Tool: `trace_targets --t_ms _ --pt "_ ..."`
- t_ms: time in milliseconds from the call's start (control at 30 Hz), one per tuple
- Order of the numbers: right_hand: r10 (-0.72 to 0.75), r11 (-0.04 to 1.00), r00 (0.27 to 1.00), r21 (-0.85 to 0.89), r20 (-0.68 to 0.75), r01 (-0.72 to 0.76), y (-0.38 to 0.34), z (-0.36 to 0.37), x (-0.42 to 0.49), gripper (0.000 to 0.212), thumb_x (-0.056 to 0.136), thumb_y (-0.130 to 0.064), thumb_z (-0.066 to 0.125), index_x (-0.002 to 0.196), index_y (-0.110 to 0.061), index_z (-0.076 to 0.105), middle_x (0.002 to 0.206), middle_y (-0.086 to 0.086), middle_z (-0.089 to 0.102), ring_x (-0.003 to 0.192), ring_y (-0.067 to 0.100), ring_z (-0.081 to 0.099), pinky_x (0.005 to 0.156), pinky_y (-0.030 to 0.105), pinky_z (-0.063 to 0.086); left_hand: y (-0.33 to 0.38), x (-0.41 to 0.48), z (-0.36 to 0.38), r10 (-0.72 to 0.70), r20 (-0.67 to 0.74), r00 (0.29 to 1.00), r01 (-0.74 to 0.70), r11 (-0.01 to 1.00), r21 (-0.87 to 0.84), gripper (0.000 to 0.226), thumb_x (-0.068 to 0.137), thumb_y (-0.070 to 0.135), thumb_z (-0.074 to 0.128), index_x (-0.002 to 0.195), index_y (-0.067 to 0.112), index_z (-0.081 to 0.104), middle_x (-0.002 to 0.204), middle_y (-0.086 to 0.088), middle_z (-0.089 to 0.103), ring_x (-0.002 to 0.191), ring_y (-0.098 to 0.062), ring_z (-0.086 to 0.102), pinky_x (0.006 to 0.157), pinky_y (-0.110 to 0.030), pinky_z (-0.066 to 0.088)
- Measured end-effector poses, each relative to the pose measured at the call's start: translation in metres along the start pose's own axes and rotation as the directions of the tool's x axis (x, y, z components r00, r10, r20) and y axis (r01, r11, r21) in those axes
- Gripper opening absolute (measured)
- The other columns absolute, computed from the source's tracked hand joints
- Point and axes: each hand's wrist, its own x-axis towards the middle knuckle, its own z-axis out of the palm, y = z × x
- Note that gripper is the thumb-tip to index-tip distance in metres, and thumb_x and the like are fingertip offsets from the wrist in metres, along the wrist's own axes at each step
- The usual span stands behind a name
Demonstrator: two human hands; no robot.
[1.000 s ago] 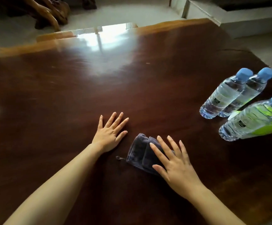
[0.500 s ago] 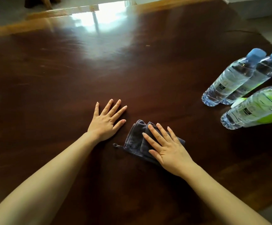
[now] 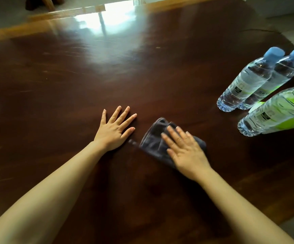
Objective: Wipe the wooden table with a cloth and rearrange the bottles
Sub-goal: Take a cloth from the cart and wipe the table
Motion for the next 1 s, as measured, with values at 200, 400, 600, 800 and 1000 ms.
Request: trace_targets --t_ms 200,400,600,800,1000 --pt "0.193 0.978 0.980 0.068 0.042 -0.196 0.013 0.006 0.015 0.054 0.098 -0.040 0.021 0.145 -0.032 -0.004 0.156 -0.007 -0.012 0.145 0.020 -0.006 0.117 0.038 0.000 0.001 0.000 0.001 0.004 -0.001 1.000 -0.004 1.000 -0.003 0.046 0.090 0.057 -0.003 0.134 0.055 -0.014 0.154 0.019 -0.009 0.144 -0.011 -0.012 0.116 -0.054 -0.011" --pt "-0.036 0.995 0.998 0.094 0.055 0.031 -0.067 0.003 -0.002 0.049 0.095 -0.039 0.032 0.143 -0.031 0.025 0.155 -0.004 0.021 0.142 0.028 0.020 0.113 0.045 0.021 -0.002 0.001 0.002 0.028 -0.016 0.999 -0.028 0.999 0.038 0.045 0.096 0.044 0.010 0.136 0.048 -0.013 0.158 0.013 0.000 0.146 -0.016 -0.005 0.116 -0.056 -0.006" --pt "-0.139 0.989 0.986 0.068 0.094 0.133 -0.143 0.006 -0.030 0.051 0.089 -0.047 0.034 0.138 -0.035 0.036 0.149 -0.009 0.036 0.136 0.021 0.036 0.112 0.039 0.031 -0.002 0.002 0.002 0.010 -0.005 1.000 -0.010 0.998 0.056 0.046 0.096 0.046 0.011 0.135 0.048 -0.012 0.158 0.014 0.002 0.147 -0.016 -0.003 0.115 -0.056 -0.005" --pt "-0.245 0.968 0.968 0.065 0.055 0.241 -0.138 0.016 -0.074 0.053 0.089 -0.047 0.039 0.140 -0.036 0.031 0.151 -0.011 0.032 0.138 0.019 0.031 0.107 0.037 0.021 -0.002 0.000 0.000 0.010 0.012 1.000 -0.010 1.000 0.005 0.045 0.090 0.054 -0.003 0.134 0.053 -0.014 0.157 0.016 -0.005 0.145 -0.012 -0.011 0.116 -0.054 -0.010" --pt "-0.035 0.996 0.999 0.077 -0.030 0.037 -0.044 0.018 -0.070 0.048 0.089 -0.035 0.034 0.136 -0.026 0.042 0.146 0.001 0.040 0.133 0.030 0.039 0.104 0.038 0.026 -0.001 0.000 0.001 0.005 0.008 1.000 -0.005 1.000 0.007 0.045 0.090 0.055 -0.003 0.134 0.053 -0.014 0.157 0.016 -0.004 0.145 -0.012 -0.010 0.116 -0.054 -0.009"
